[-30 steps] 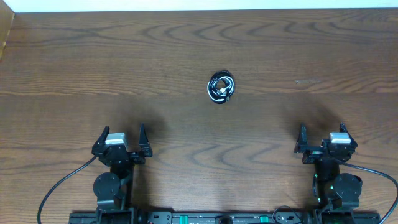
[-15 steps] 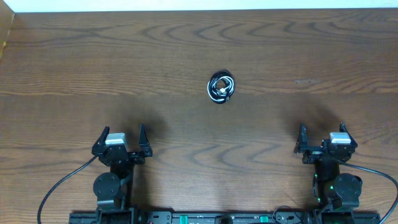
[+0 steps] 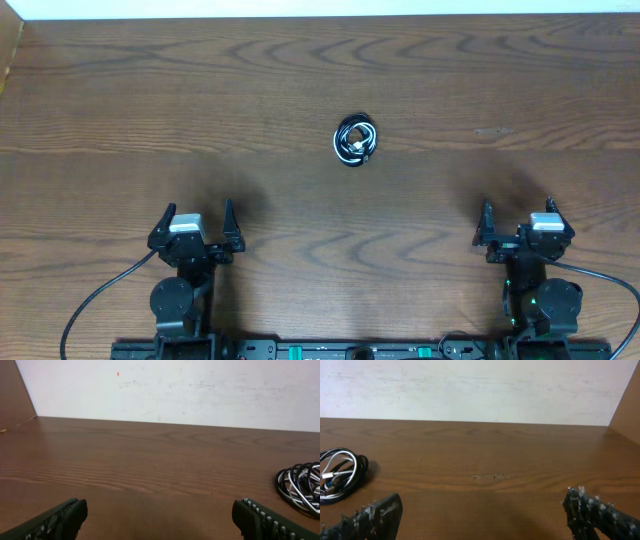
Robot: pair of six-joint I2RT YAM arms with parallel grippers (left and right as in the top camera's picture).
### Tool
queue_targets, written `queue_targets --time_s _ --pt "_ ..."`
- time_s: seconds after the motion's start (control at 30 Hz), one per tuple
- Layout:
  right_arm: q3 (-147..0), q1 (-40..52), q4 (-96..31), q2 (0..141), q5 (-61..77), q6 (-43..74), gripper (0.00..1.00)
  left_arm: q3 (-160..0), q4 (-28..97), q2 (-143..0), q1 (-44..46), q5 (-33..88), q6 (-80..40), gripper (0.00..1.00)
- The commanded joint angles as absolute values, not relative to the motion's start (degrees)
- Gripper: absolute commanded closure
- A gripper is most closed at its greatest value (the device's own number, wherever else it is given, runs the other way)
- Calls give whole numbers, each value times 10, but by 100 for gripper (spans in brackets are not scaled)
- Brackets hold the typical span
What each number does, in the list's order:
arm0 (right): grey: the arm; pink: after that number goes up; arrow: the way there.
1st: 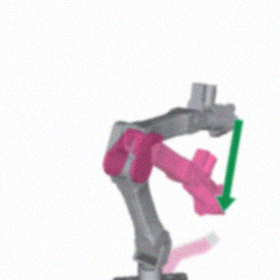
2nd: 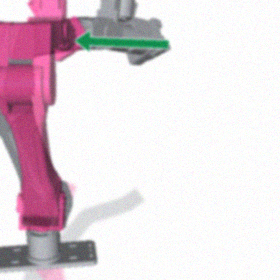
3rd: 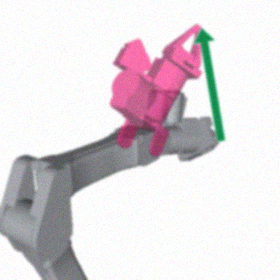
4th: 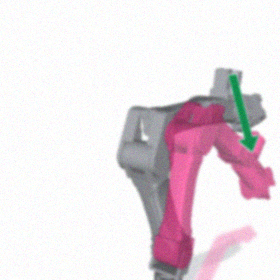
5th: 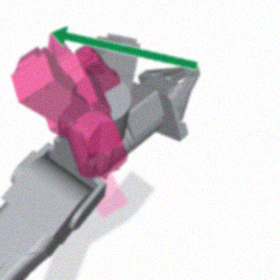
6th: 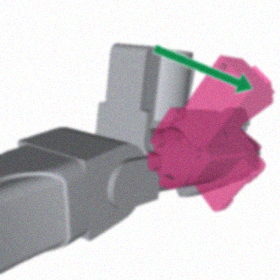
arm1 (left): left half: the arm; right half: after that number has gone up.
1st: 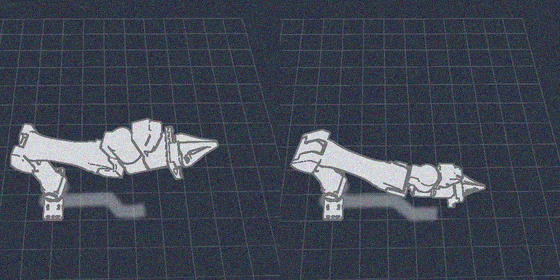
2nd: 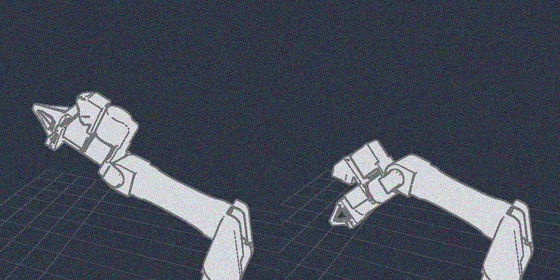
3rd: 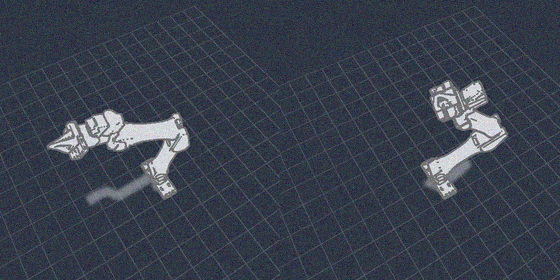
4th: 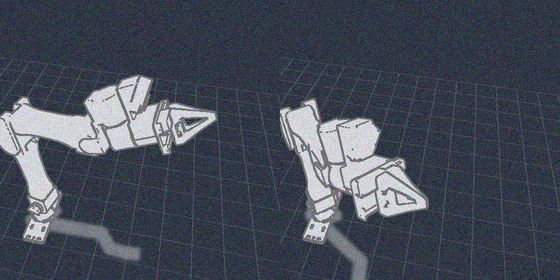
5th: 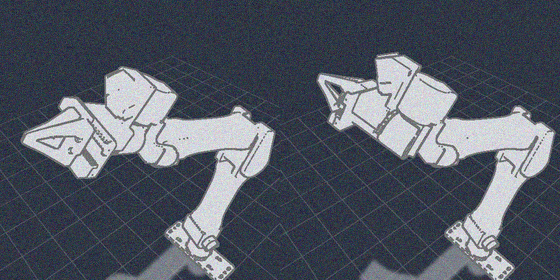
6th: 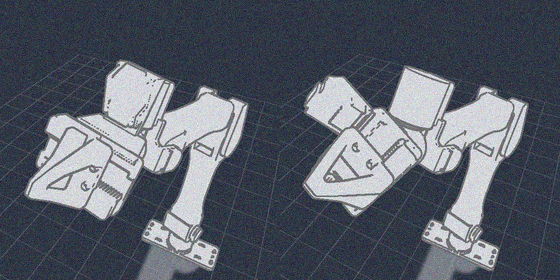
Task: Untangle cables
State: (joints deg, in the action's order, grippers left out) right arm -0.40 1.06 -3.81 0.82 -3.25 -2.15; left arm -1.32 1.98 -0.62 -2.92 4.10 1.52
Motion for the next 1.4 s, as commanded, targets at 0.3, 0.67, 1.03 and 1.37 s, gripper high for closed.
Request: queue_targets --time_s 0.3,0.67,1.03,1.37 --pt "-3 8 -39 3 -39 -29 1 -2 38 -2 -32 43 19 2" --pt "-3 8 -39 3 -39 -29 1 -2 38 -2 -32 43 19 2" --pt "-3 8 -39 3 -39 -29 1 -2 38 -2 -32 42 19 2" --pt "-3 8 37 3 156 135 1 -2 19 -2 -32 70 15 2"
